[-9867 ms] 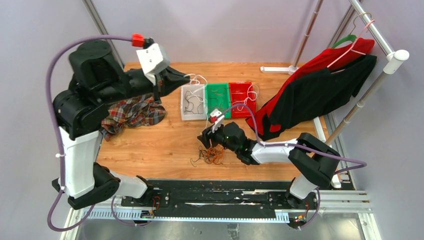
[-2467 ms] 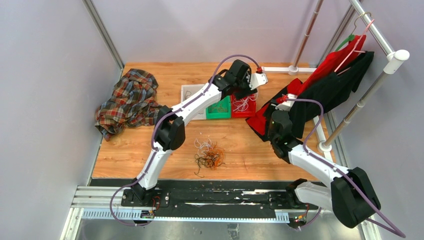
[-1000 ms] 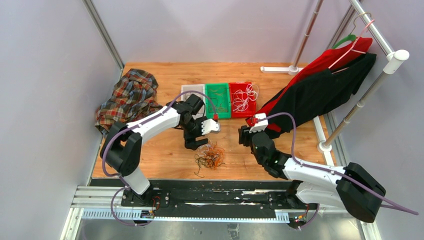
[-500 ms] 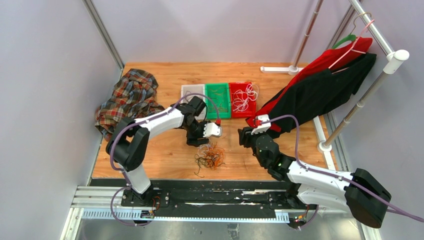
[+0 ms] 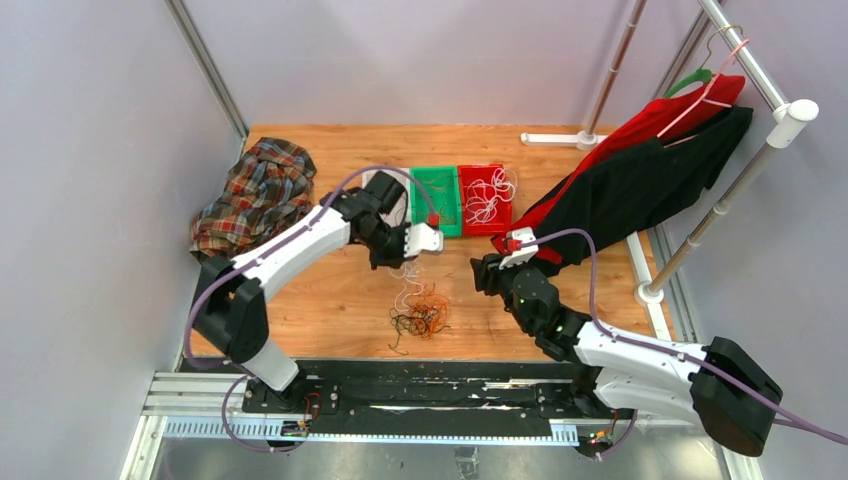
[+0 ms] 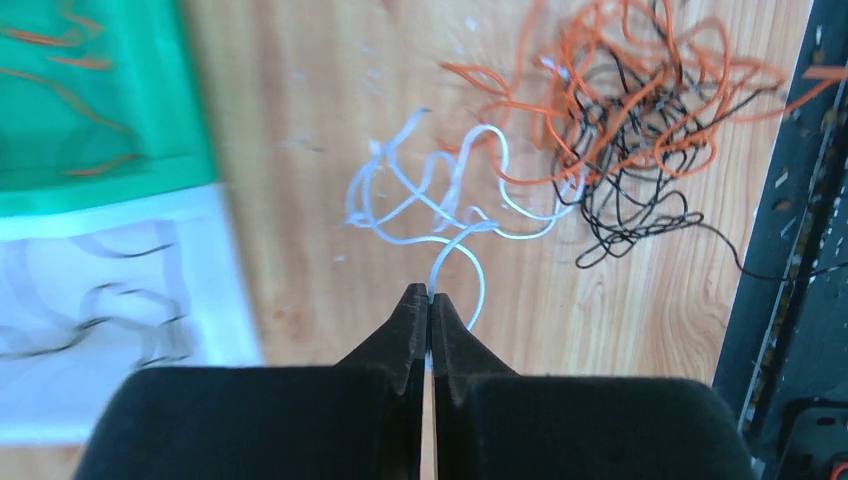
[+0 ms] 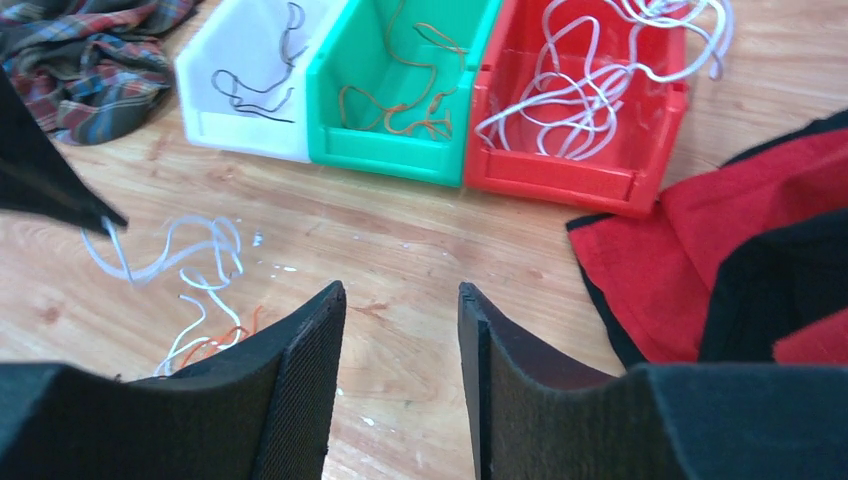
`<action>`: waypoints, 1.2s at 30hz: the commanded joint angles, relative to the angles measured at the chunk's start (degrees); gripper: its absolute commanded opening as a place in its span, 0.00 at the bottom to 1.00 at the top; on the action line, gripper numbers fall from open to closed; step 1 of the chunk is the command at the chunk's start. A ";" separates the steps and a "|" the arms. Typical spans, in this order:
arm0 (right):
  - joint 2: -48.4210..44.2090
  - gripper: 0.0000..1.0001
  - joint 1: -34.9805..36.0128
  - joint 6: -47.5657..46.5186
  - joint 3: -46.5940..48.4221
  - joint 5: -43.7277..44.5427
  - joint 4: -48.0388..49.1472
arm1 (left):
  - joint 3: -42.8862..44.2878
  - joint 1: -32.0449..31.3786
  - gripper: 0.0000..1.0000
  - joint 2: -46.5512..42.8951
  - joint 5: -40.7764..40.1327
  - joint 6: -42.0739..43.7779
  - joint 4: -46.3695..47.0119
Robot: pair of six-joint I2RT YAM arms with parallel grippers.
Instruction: Untangle the cables
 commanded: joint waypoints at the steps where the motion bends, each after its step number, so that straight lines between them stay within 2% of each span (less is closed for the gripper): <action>1: 0.33 0.49 0.60 -1.75 2.30 -7.54 4.00 | 8.59 0.01 0.01 -5.71 0.30 -6.48 -8.26; 6: 1.59 0.62 1.05 -2.22 4.49 -19.17 7.94 | 17.16 0.00 0.01 -8.38 0.86 -12.32 -13.55; 11: 3.51 0.68 4.20 -4.69 8.86 -23.19 11.23 | 26.76 0.01 0.00 -8.64 3.79 -16.44 -18.43; 15: 7.58 0.69 4.81 -4.65 13.06 -26.04 12.99 | 31.91 0.01 0.00 -9.09 4.64 -19.34 -19.67; 21: 17.15 0.69 4.82 -4.31 15.66 -24.54 17.42 | 40.92 0.01 0.00 -10.30 3.20 -20.69 -20.64; 32: 30.62 0.68 4.99 -1.34 13.81 -25.47 27.22 | 70.59 0.01 0.00 -8.68 -1.82 -20.45 -20.08; 34: 32.12 0.67 5.07 -1.04 13.64 -25.11 27.84 | 73.44 0.01 0.00 -9.21 -3.55 -21.12 -16.92; 36: 33.75 0.65 5.09 -0.50 13.15 -24.83 28.65 | 70.60 0.01 0.00 -12.19 -5.59 -21.54 -8.79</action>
